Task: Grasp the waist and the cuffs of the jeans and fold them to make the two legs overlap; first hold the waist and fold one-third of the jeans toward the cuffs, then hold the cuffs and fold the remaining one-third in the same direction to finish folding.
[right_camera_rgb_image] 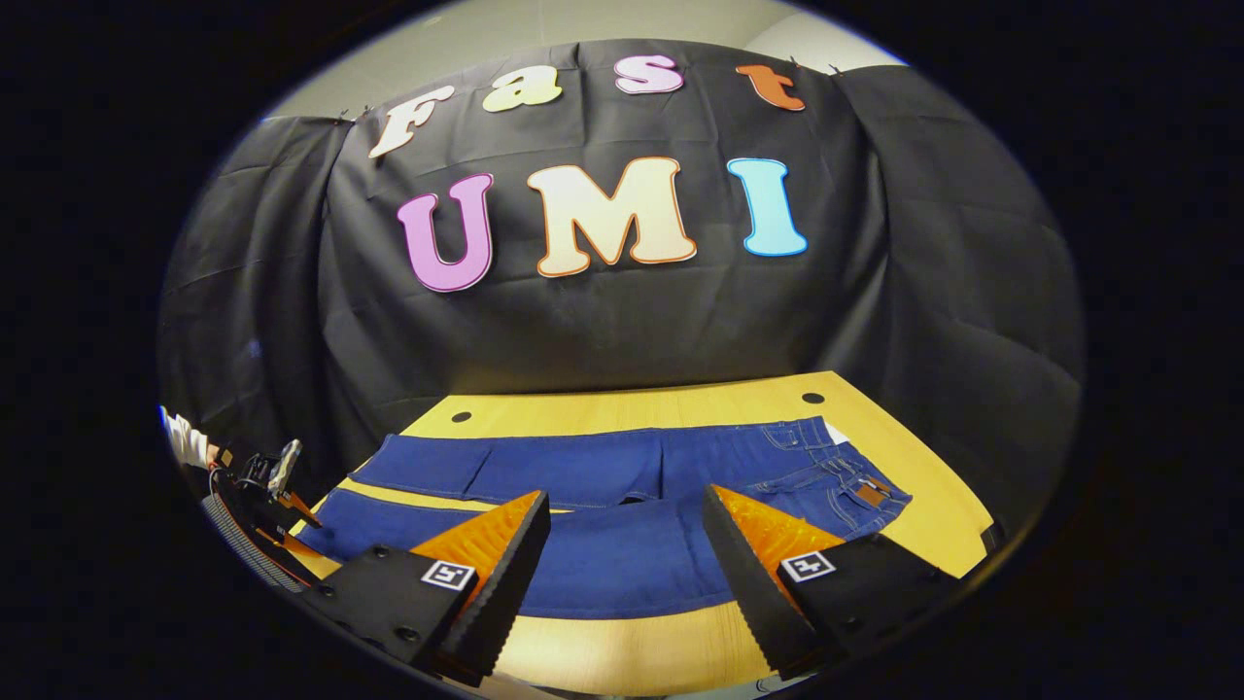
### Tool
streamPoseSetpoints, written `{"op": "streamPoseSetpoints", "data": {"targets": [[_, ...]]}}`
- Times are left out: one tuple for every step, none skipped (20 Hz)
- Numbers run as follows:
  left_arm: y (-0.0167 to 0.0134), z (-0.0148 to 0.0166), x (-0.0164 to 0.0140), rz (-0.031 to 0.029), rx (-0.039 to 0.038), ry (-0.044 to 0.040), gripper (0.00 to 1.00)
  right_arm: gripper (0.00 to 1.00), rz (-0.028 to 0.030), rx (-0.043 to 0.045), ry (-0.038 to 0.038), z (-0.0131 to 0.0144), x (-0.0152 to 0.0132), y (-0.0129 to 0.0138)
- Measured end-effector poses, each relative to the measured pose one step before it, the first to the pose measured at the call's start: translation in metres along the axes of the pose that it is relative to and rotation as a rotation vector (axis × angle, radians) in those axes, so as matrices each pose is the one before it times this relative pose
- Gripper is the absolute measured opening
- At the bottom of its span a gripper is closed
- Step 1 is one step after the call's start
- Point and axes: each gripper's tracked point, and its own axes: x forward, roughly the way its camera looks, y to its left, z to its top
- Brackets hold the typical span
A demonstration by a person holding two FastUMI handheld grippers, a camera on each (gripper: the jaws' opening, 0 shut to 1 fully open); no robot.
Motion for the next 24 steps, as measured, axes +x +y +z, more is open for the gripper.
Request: {"op": "streamPoseSetpoints", "data": {"targets": [[0.00067,-0.00104,0.00212,-0.00037,0.00175,0.00871,0.9,0.93,-0.00544,0.00415,0.00231,-0.00045,0.00088,-0.00147],[0.00093,-0.00043,0.00099,0.00428,0.00793,0.00591,0.89,0.98,-0.00567,0.00374,0.00127,0.00018,0.00077,-0.0019],[0.00139,-0.00032,0.0019,0.00679,0.01428,0.00231,0.9,0.94,-0.00666,0.00361,0.00157,0.0004,0.00077,-0.00126],[0.00143,-0.0015,0.00139,0.00339,0.01499,0.00885,0.9,0.98,-0.00559,0.00305,0.00258,-0.00209,0.00126,-0.00165],[0.00137,-0.00375,0.00153,0.00081,0.00964,0.01045,0.89,0.94,-0.00585,0.00229,0.00393,-0.00058,0.00178,-0.00089],[0.00032,-0.00181,0.0008,0.00076,0.00719,0.00885,0.89,0.94,-0.0052,0.00208,0.00495,-0.00197,0.0003,-0.00113],[0.00139,-0.00183,0.00138,0.00669,0.00754,0.00573,0.9,0.94,-0.0004,0.00167,0.00642,-0.00101,0.00075,0.00007],[0.00072,-0.00157,0.00072,0.00469,0.00499,0.00458,0.9,0.98,-0.00139,0.00139,0.0017,-0.00098,0.00109,0.0004],[0.00017,-0.0011,0.0006,0.00155,0.00361,0.00627,0.9,0.98,-0.00045,0.00038,0.00153,0.00044,0.00108,0.00011],[-0.00065,-0.00045,0.00114,-0.00093,0.00589,0.00406,0.9,0.94,-0.00005,-0.00083,0.00361,-0.00224,0.00216,0.0003],[0.00045,-0.0021,0.0003,0.00052,0.00897,0.00808,0.89,0.98,0.00019,-0.00136,0.0036,-0.00075,0.00134,0.00057],[-0.00097,0.00061,-0.00013,-0.00893,0.00838,0.00747,0.89,0.98,0.00027,-0.00087,0.00489,-0.00129,0.00092,0.00022],[0.00171,0.00088,0.0018,0.00337,0.01489,-0.00296,0.89,0.98,0.00135,-0.00074,0.00451,-0.00092,0.00102,0.00088],[0.0001,0.00122,0.00107,-0.00587,0.01062,0.00652,0.89,0.94,0.00063,-0.00091,0.00323,-0.00142,0.00096,0.0003],[0.00041,-0.00056,0.00159,-0.00753,0.00982,0.00915,0.9,0.94,0.00147,-0.00093,0.00261,-0.00013,0.00083,0.00033],[-0.00524,-0.00021,0.00088,-0.03051,0.00689,0.01198,0.9,0.98,0.0001,-0.00053,0.00372,-0.00138,0.00074,-0.0007],[-0.00245,-0.0004,-0.00015,-0.01994,0.00131,0.01374,0.88,0.98,-0.00259,0.00106,0.00386,-0.00102,0.0013,-0.00087],[-0.00216,0.0,0.00161,-0.02263,-0.00402,0.01151,0.83,0.98,-0.00293,0.00316,-0.00001,-0.00064,0.0011,-0.00057],[-0.00146,0.00071,0.00131,-0.02078,-0.01356,0.01211,0.75,0.94,0.00046,0.00679,0.00085,-0.00004,0.00055,-0.00021],[0.00067,0.00017,-0.00004,-0.01327,-0.0215,0.00339,0.69,0.98,0.0003,0.00729,-0.00045,-0.00009,0.00031,-0.00057],[0.00186,0.00048,-0.0007,-0.00833,-0.00778,0.0054,0.68,0.98,-0.00272,0.00501,-0.00222,0.00055,-0.00022,-0.00121],[0.00105,0.00214,-0.00012,-0.00536,0.00208,-0.00228,0.67,0.98,-0.00328,0.00367,-0.00044,-0.00038,0.00072,-0.00151],[0.00059,0.00052,0.00082,-0.00264,0.00897,0.00293,0.69,0.98,-0.00459,0.00343,-0.00164,0.00135,0.00041,-0.00177],[-0.00039,0.00336,0.00102,-0.00133,0.00936,-0.00321,0.69,0.94,-0.00518,0.00509,-0.00242,-0.00037,-0.00029,-0.00227]]}}
